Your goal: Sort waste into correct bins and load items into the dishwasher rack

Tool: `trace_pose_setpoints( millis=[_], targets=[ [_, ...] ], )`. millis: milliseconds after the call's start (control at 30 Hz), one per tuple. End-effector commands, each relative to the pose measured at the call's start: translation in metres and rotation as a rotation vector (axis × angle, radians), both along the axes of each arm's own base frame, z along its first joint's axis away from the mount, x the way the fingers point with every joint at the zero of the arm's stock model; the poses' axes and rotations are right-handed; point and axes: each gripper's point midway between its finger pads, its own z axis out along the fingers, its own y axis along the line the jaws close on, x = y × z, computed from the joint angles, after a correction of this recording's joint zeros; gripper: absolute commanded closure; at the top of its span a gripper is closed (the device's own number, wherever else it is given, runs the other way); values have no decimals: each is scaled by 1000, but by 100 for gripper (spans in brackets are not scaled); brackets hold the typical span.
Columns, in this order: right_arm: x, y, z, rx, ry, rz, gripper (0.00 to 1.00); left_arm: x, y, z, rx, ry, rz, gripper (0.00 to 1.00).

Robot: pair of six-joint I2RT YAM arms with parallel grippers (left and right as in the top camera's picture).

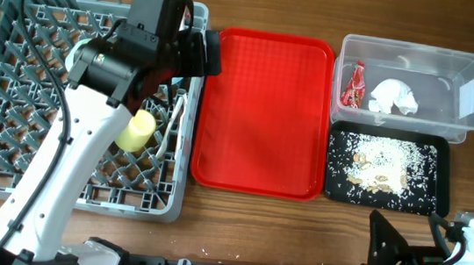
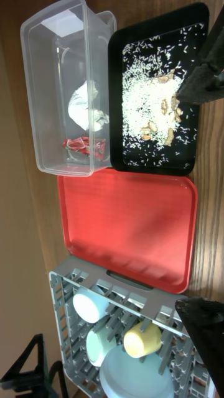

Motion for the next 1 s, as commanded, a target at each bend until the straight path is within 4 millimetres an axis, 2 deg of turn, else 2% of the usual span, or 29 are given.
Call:
trace_pose_setpoints(
  millis=[0,100,167,267,333,400,533,633,767,900,967],
  targets=[
    [-1,1,-1,-11,-6,14,0,0,-2,-4,-14,17,6,0],
    [-1,-1,-1,-24,-6,9,0,0,-2,-4,-14,17,5,0],
    [6,-2,9,-43,-59,8,0,0,-2,-4,-14,17,6,0],
    [26,5,49,-70,-309,65,0,0,-2,-4,-14,18,6,0],
    [33,10,67,-76,-477,88,0,0,-2,-4,-14,18,6,0],
    [38,12,70,-81,-583,101,0,0,-2,-4,-14,18,6,0],
    [53,19,58,-61,-814,138,0,0,-2,-4,-15,18,5,0],
    [67,22,38,-49,-921,148,0,0,-2,-4,-14,18,6,0],
    [91,21,-11,-19,-932,138,0,0,-2,-4,-14,18,6,0],
    [115,8,-63,41,-827,47,0,0,-2,-4,-14,18,6,0],
    [128,-2,-103,65,-692,-21,0,0,-2,-4,-14,18,6,0]
  ],
)
